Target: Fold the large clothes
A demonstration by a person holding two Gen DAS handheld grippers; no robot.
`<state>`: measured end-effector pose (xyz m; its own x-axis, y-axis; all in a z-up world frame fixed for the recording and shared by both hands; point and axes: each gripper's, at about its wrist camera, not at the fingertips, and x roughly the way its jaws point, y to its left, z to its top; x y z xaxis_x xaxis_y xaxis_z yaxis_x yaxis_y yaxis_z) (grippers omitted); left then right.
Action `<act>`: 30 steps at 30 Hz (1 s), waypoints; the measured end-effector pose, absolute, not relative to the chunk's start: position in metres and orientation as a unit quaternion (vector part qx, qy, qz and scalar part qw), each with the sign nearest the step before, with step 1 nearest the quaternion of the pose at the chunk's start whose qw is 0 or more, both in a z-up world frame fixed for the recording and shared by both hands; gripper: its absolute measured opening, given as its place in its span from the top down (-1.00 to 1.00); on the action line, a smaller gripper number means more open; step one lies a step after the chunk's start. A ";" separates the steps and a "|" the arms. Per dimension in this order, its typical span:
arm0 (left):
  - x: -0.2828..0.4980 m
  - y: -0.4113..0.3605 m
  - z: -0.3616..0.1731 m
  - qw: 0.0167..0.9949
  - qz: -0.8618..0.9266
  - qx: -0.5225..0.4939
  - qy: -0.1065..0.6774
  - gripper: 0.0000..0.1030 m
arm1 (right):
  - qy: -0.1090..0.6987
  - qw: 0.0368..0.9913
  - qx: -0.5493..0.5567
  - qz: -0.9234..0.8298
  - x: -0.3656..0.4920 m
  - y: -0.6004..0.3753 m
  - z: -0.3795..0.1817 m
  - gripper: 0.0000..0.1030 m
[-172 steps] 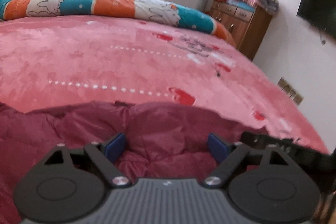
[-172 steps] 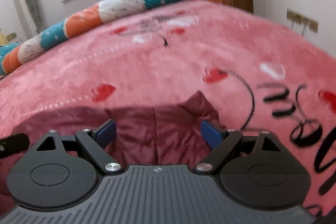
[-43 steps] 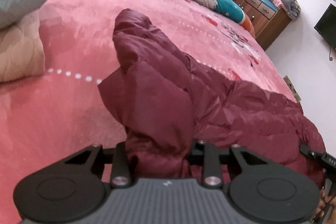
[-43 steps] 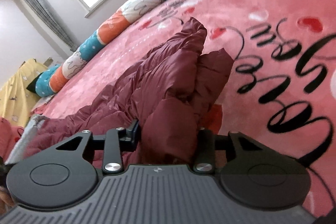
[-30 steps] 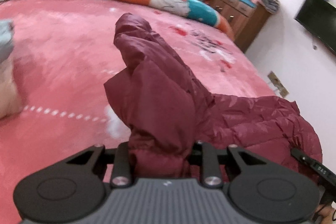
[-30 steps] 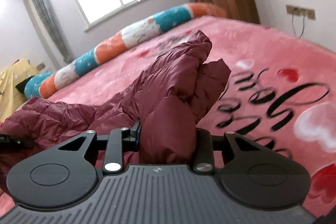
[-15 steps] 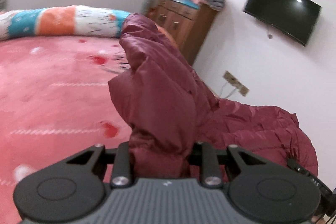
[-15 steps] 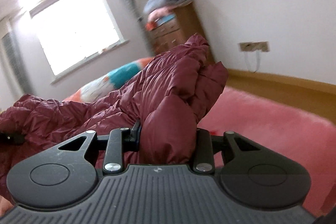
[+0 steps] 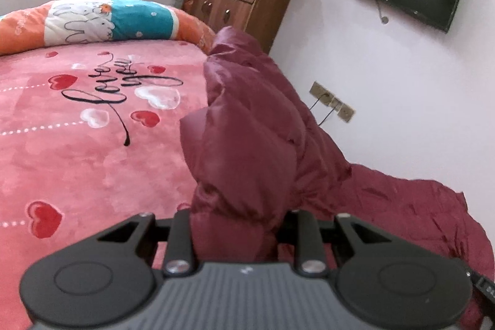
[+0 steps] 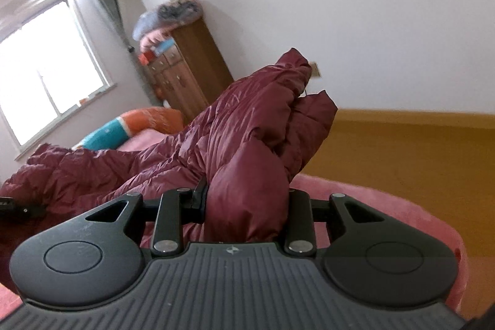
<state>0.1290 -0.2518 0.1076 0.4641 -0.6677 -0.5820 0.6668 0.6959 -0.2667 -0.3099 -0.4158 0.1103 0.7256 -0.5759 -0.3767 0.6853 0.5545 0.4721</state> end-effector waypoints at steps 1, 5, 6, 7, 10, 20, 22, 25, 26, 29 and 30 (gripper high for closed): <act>0.131 -0.256 0.103 0.857 -0.385 0.005 0.343 0.52 | 0.094 0.875 0.310 -0.360 -0.307 -0.423 0.103 0.23; 0.144 -0.254 0.082 0.859 -0.365 -0.009 0.359 0.51 | 0.104 0.869 0.315 -0.366 -0.295 -0.444 0.083 0.23; 0.149 -0.250 0.078 0.857 -0.363 -0.018 0.365 0.50 | 0.105 0.870 0.316 -0.364 -0.291 -0.451 0.080 0.23; 0.152 -0.247 0.074 0.857 -0.360 -0.022 0.369 0.50 | 0.108 0.871 0.313 -0.362 -0.287 -0.456 0.077 0.23; 0.154 -0.245 0.067 0.861 -0.351 -0.018 0.367 0.49 | 0.113 0.877 0.300 -0.359 -0.278 -0.451 0.078 0.22; 0.162 -0.240 0.035 0.858 -0.328 -0.020 0.395 -0.05 | 0.165 0.864 0.280 -0.385 -0.260 -0.444 0.069 -0.21; 0.162 -0.236 0.036 0.854 -0.331 -0.028 0.400 -0.18 | 0.167 0.858 0.283 -0.394 -0.264 -0.445 0.065 -0.53; 0.163 -0.224 0.041 0.860 -0.325 -0.024 0.392 -0.48 | 0.164 0.850 0.285 -0.412 -0.264 -0.449 0.066 -0.94; 0.165 -0.218 0.042 0.861 -0.327 -0.028 0.388 -0.48 | 0.162 0.848 0.286 -0.416 -0.262 -0.445 0.068 -0.94; 0.159 -0.196 0.049 0.864 -0.322 -0.047 0.383 -0.62 | 0.155 0.840 0.291 -0.430 -0.267 -0.437 0.071 -0.95; 0.155 -0.187 0.052 0.867 -0.322 -0.053 0.377 -0.62 | 0.153 0.838 0.294 -0.433 -0.269 -0.436 0.073 -0.95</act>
